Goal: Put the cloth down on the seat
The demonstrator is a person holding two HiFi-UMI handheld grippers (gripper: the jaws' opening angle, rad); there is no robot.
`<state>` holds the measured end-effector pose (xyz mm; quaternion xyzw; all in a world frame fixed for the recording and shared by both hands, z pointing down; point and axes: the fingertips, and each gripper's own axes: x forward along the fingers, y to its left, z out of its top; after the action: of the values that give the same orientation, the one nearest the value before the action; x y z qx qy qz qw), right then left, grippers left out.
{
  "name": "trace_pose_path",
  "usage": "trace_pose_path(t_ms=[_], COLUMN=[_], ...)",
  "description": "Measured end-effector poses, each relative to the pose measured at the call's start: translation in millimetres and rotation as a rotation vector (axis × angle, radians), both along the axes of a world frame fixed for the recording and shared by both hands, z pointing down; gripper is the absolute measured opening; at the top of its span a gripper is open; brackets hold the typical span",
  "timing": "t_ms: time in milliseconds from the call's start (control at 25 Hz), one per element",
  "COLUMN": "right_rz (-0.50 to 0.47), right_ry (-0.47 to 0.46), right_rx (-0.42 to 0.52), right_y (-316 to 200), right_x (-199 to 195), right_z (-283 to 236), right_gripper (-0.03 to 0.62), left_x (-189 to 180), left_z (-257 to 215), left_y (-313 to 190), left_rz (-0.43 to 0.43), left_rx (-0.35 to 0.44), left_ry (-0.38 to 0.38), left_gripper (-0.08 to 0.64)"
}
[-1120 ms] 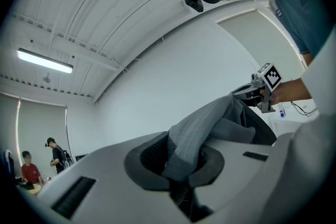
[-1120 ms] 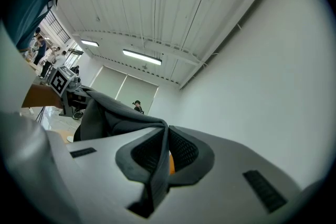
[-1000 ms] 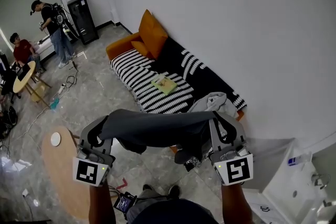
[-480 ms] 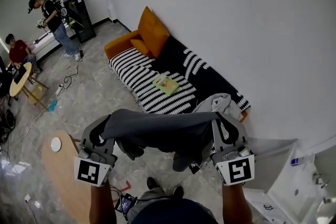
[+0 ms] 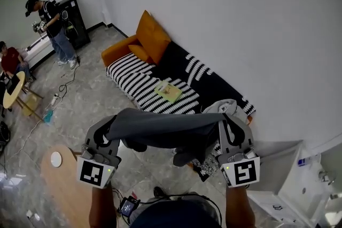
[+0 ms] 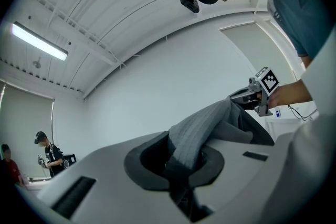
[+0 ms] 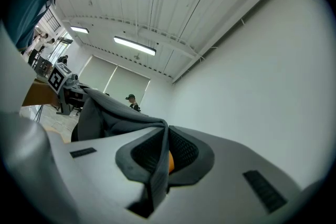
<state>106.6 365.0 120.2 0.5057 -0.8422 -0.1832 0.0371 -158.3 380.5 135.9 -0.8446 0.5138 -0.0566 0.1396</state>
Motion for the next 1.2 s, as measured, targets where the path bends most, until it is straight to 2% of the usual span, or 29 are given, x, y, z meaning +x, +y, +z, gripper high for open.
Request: trace_pose_path(t_ms=[400, 1000, 1200], right_rz=[-0.006, -0.102, -0.104], right_ry=[0.01, -0.035, -0.043], right_rx=[-0.013, -0.063, -0.069], right_y=[-43.2, -138.3, -157.7], right_x=[-15.1, 12.3, 13.3], right_z=[9.3, 29.1, 31.7], right_gripper=[0.026, 0.026, 0.026], left_x=[-15.4, 14.3, 16.3], left_z=[12.4, 21.5, 29.0], left_y=[-43.9, -115.3, -130.7], left_rz=[-0.002, -0.098, -0.101], left_rx=[-0.022, -0.044, -0.062], left_ry=[-0.004, -0.039, -0.047], left_gripper=[0.025, 0.025, 0.025])
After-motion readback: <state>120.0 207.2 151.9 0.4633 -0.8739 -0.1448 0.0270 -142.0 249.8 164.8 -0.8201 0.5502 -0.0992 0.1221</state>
